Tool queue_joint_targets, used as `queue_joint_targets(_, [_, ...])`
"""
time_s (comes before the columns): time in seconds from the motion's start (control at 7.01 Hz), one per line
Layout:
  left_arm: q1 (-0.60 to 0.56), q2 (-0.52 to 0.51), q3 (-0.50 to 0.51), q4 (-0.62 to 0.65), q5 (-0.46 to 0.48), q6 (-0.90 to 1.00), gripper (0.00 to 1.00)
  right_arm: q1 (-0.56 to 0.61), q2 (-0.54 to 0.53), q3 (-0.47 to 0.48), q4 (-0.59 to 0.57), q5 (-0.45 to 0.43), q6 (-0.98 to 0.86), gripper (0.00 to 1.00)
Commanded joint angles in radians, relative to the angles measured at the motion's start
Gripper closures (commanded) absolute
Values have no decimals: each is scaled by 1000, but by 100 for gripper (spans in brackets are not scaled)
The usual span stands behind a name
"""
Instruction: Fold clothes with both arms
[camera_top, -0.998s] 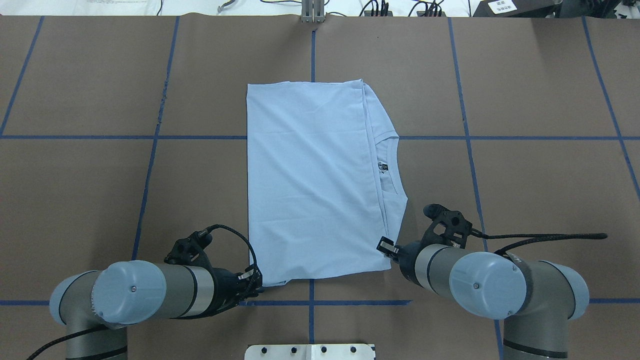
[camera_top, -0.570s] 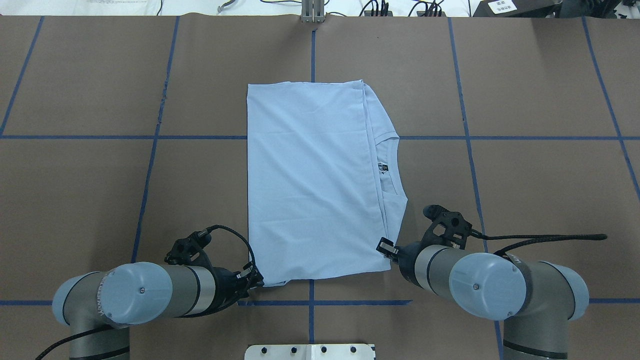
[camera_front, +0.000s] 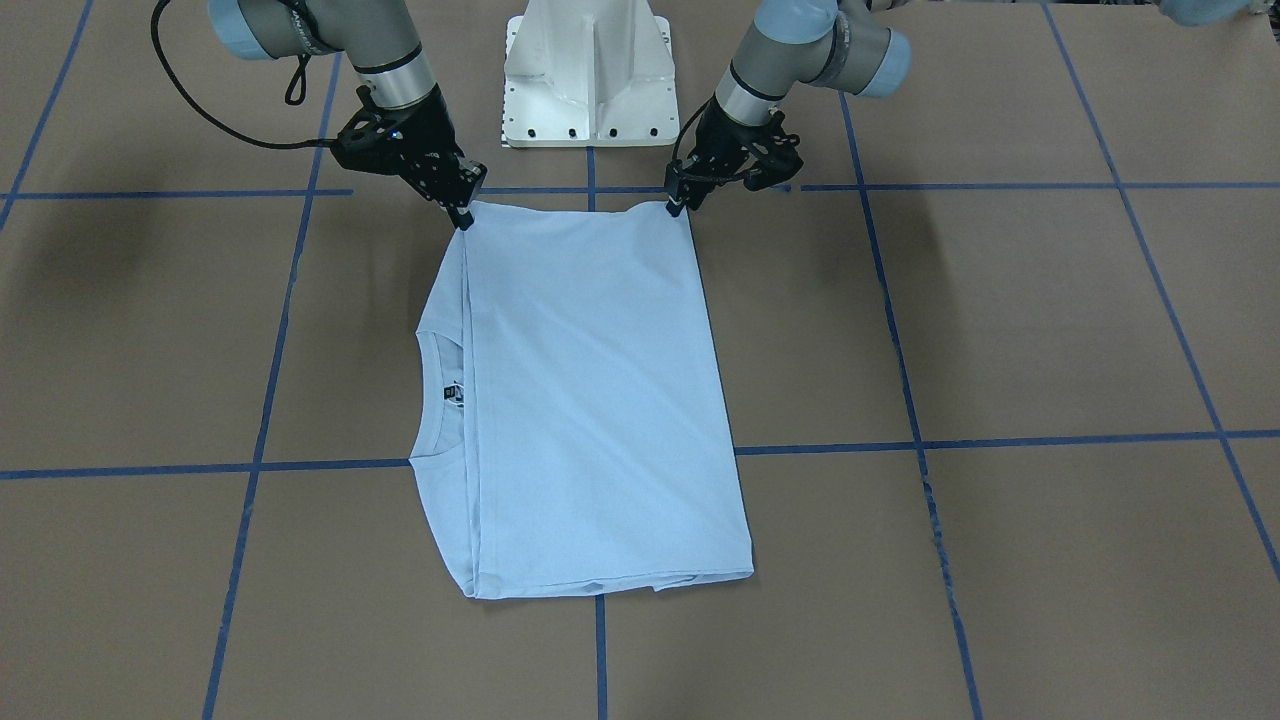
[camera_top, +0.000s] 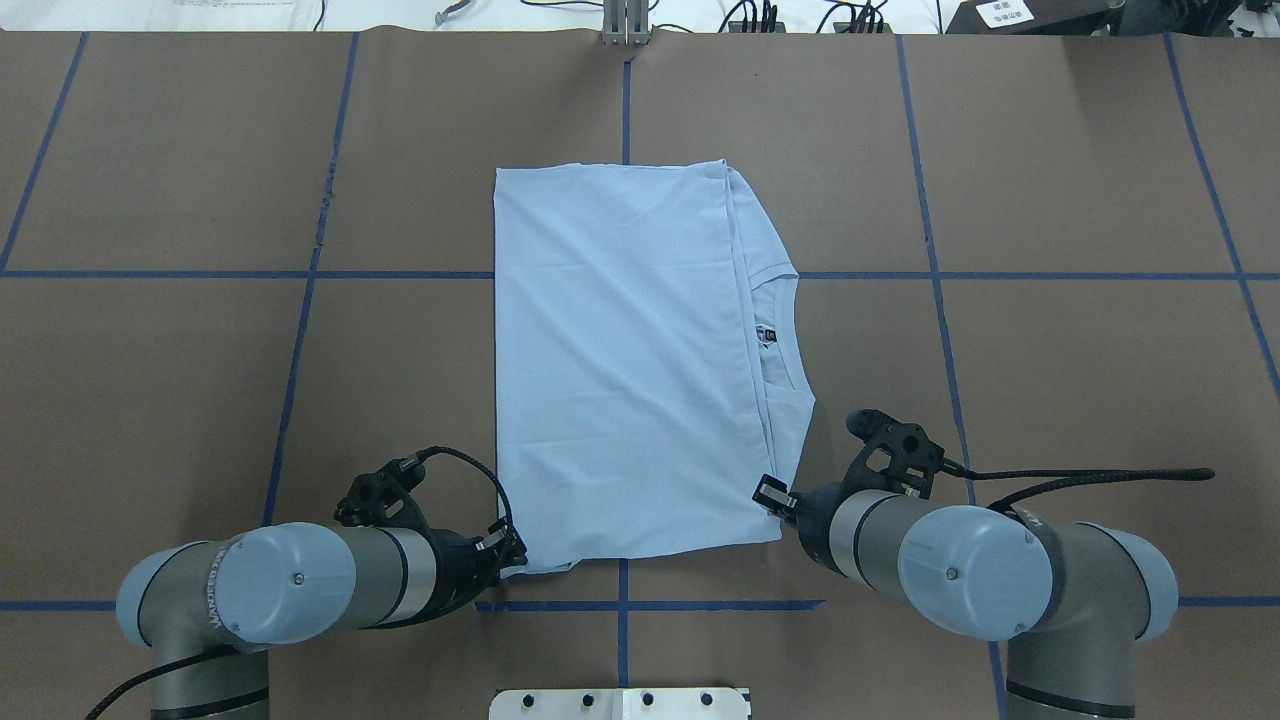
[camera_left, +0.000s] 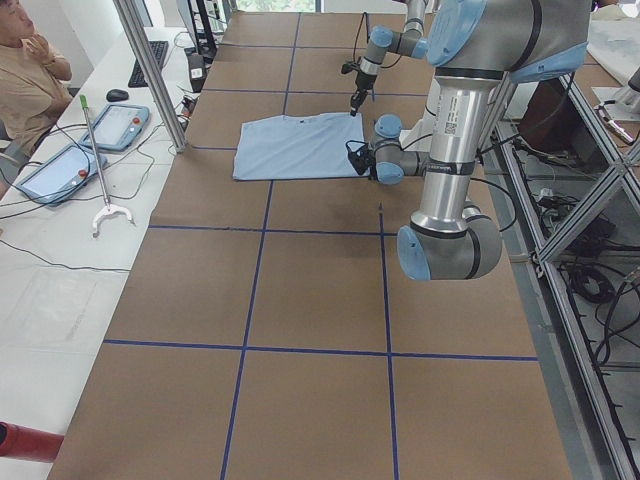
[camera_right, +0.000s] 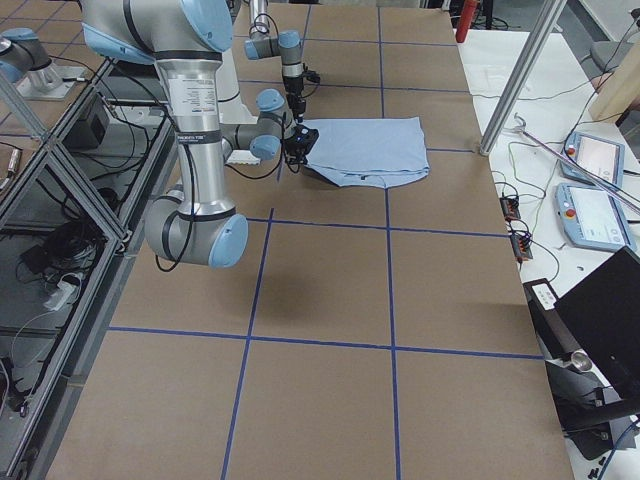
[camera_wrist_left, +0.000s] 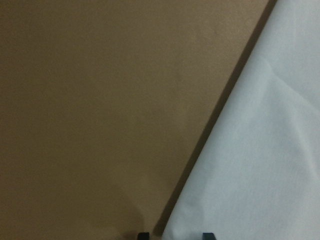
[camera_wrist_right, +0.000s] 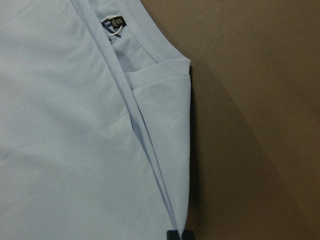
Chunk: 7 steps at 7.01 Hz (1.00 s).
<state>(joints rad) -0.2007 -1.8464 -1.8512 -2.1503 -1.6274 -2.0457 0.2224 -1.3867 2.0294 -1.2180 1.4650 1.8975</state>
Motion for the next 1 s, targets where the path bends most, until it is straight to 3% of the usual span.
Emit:
queue_joint_targets(0.0, [-2,-26,7,1,0,-2,92,0,0,0,0,1,0,100])
queue_joint_targets(0.14, [-2,-28,1,1,-3,-2,100,0,0,0,0,0,0,100])
queue_joint_targets(0.57, [-8,-24,-11,3,-5,1,100,-20,0,8,0,-2,8,100])
queue_joint_targets(0.86, [-8,-7,-67,3,-9,2,100,-76,-30,67,-2,-12,61,100])
